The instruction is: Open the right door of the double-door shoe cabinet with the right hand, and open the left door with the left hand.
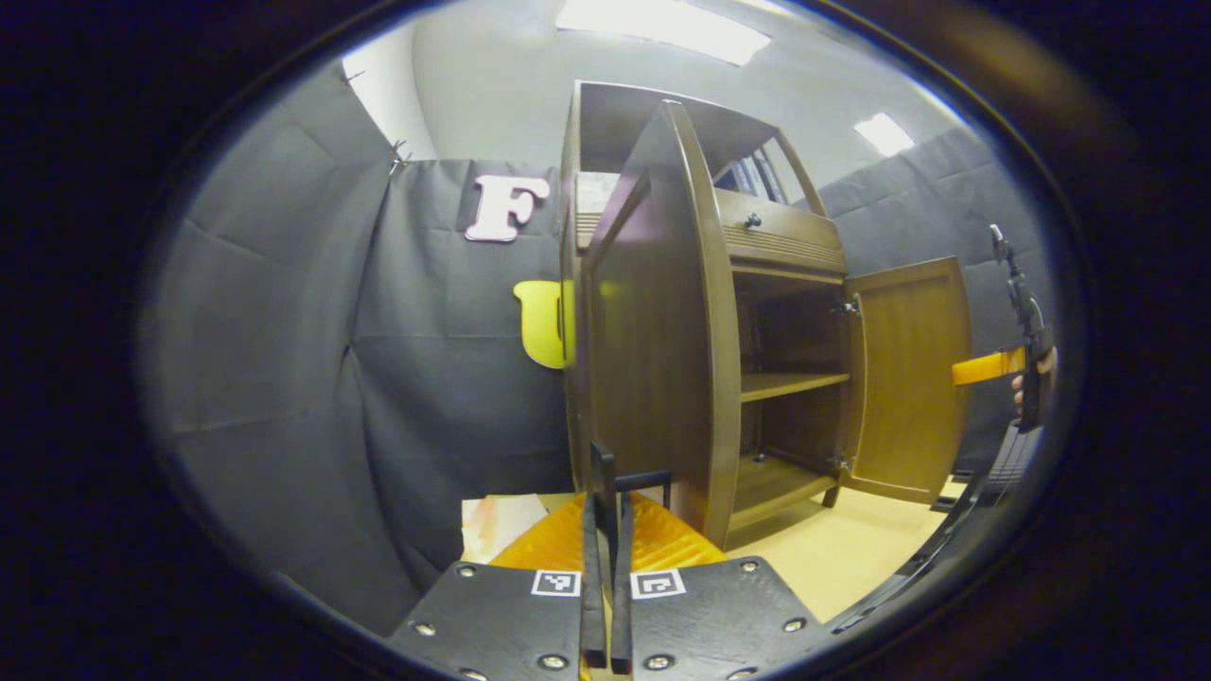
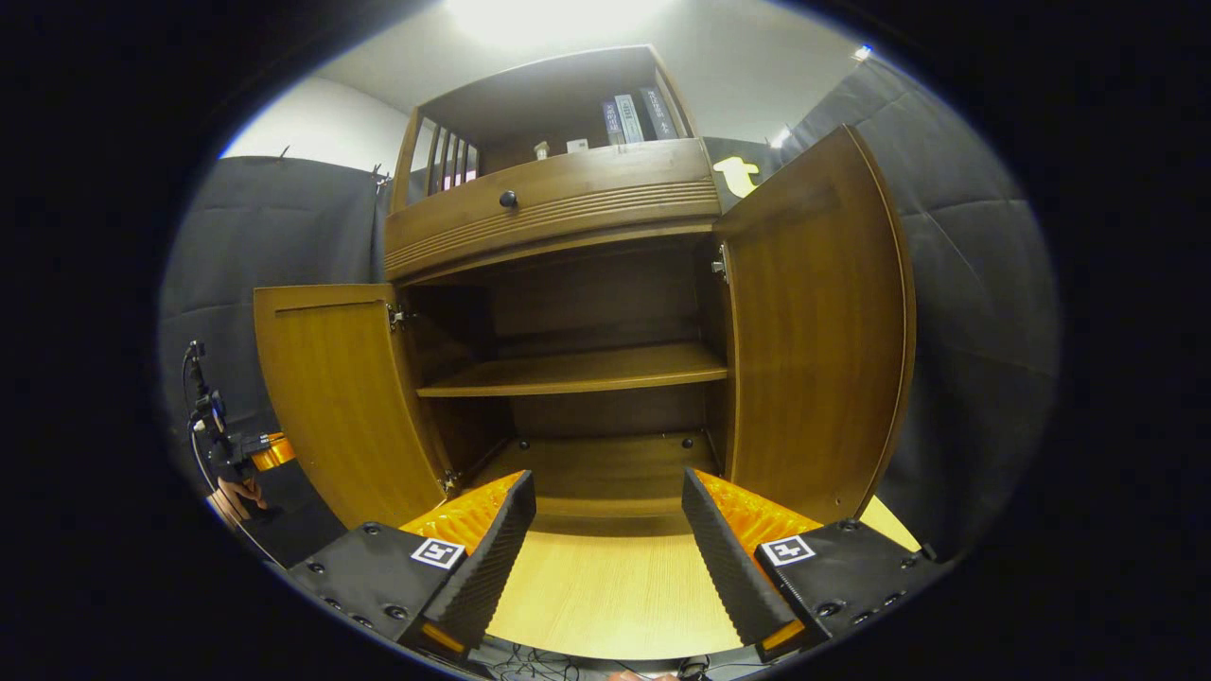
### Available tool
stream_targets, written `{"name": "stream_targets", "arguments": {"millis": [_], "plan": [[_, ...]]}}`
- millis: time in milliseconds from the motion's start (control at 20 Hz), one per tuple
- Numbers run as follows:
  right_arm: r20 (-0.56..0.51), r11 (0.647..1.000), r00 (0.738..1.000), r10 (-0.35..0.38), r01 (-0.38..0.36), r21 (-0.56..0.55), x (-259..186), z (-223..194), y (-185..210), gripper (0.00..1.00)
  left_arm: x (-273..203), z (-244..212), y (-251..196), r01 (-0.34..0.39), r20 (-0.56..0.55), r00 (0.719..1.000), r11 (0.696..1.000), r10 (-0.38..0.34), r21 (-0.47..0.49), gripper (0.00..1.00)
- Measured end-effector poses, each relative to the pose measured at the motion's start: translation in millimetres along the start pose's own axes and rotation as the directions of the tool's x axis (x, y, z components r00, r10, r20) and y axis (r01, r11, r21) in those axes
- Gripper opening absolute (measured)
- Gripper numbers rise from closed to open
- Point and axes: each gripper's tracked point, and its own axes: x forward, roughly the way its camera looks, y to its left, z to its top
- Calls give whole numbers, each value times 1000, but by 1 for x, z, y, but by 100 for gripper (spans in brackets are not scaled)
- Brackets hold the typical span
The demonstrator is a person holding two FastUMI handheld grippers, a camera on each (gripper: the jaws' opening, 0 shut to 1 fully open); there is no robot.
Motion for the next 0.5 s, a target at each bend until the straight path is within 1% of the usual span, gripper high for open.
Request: {"name": "stream_targets", "arguments": {"millis": [100,150,200,350,500], "plan": [[-7,1000,1000,-2,2,-9,0,0,0,98,-2,2,12,28,5,1000,999,-28,-28,5],[-11,1000,1000,-3,3,-12,1,1,0,98,-3,5,12,54,13,999,998,-53,-39,5],[-11,1000,1000,-7,7,-13,1,2,0,98,-2,6,12,63,14,998,997,-62,-45,4],[0,1000,1000,-20,20,-8,5,14,1,98,-7,8,13,36,18,999,999,-35,-34,4],[28,999,999,-40,40,-16,9,27,-4,98,-29,17,14,-19,31,999,999,20,-34,4]]}}
